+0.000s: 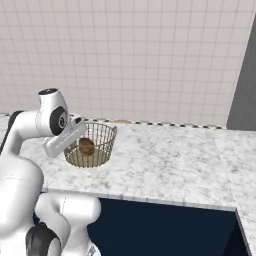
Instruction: Open the cabinet, pick up the bread from the cabinet and place it in the basket. Then move the basket to the dining counter.
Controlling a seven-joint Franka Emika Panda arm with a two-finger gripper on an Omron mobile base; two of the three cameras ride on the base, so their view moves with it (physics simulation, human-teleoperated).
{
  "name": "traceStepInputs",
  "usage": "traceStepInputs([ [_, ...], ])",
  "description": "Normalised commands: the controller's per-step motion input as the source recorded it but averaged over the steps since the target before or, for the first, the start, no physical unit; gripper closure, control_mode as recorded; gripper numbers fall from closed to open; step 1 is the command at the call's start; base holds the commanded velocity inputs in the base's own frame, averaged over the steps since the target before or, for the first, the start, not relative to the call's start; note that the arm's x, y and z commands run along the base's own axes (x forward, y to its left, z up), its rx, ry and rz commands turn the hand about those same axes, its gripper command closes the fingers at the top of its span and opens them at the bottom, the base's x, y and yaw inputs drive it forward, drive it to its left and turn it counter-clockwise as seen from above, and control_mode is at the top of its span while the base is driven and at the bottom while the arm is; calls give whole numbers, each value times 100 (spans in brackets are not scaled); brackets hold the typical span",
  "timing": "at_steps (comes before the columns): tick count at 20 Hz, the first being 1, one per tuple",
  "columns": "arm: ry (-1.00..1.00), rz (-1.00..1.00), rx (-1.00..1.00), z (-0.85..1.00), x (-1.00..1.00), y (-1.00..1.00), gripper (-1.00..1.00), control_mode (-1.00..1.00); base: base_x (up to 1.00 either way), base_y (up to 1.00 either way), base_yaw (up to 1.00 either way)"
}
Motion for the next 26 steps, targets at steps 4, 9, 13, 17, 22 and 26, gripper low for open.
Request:
traceStepInputs([
  [4,0,26,0,-52,100,39,100,-100,0,0,0],
  [9,0,25,0,-56,100,20,100,-100,0,0,0],
  [13,0,7,0,-74,100,0,100,-100,0,0,0],
  [17,0,-1,0,-73,77,9,100,-100,0,0,0],
  [22,5,-9,0,-37,45,15,100,-100,0,0,0],
  [26,9,-4,0,0,-5,2,-100,-100,0,0,0],
])
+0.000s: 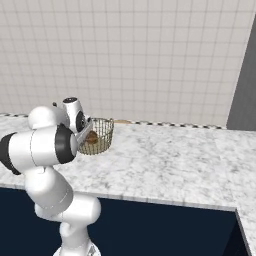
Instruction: Open the cabinet, pick up the bread from the cabinet and place it in the basket. Then move the basket to the dining counter.
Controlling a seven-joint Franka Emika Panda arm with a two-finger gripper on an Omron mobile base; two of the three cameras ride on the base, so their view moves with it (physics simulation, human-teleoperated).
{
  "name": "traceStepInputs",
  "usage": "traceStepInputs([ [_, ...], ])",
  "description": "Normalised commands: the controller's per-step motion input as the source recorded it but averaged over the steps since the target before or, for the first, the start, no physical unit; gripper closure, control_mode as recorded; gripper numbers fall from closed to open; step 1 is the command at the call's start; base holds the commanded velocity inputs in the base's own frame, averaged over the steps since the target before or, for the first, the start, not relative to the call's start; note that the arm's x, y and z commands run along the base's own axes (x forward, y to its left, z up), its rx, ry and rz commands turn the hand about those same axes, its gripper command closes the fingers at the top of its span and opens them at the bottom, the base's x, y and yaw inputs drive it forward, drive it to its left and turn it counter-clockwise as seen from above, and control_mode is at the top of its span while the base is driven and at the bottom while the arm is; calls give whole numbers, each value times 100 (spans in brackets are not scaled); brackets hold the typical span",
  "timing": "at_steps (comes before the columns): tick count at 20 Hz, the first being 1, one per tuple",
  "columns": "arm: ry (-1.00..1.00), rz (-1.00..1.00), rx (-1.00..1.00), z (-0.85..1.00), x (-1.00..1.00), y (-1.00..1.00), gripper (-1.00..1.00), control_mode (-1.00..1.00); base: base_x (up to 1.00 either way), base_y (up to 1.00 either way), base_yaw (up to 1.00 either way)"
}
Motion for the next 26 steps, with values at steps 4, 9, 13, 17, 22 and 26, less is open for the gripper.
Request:
traceStepInputs([
  [4,0,0,0,38,-16,0,-100,-100,0,0,0],
  [9,0,7,3,61,-73,-18,-100,-100,0,0,0],
  [13,0,-19,17,59,-100,-25,-100,-100,0,0,0],
  [17,0,-45,21,44,-100,-4,-100,-100,0,0,0],
  [22,0,-49,17,26,-100,0,-100,-100,0,0,0],
  [26,-3,-50,13,11,-100,1,-100,-100,0,0,0],
])
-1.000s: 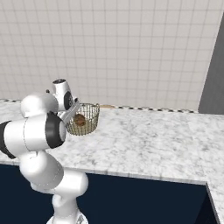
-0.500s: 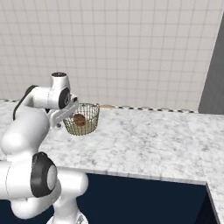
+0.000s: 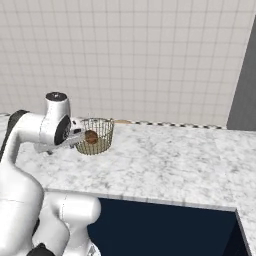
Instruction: Open the cabinet, pick up the bread from the cabinet and place it in the basket. Then move the basket to the dining counter.
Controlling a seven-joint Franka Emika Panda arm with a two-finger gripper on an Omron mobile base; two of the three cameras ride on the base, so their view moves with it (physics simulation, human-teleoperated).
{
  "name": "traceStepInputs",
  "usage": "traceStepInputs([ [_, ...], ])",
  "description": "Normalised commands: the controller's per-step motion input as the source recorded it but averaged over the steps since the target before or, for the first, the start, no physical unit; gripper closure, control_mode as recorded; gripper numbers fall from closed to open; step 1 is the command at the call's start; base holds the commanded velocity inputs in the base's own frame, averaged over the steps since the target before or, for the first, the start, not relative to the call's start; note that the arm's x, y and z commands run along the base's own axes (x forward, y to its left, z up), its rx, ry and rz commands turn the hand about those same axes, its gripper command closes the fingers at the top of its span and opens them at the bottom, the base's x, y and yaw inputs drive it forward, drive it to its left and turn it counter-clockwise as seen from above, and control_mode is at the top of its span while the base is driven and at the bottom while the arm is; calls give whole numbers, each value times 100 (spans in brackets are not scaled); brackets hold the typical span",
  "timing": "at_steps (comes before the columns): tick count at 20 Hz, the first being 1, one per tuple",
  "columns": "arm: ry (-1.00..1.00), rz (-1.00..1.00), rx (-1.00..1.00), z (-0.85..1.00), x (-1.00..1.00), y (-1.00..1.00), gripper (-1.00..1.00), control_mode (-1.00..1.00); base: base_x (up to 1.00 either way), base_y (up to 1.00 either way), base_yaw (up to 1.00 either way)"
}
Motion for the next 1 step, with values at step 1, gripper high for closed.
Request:
traceStepInputs([
  [1,-4,-51,12,8,-100,1,-100,-100,0,0,0],
])
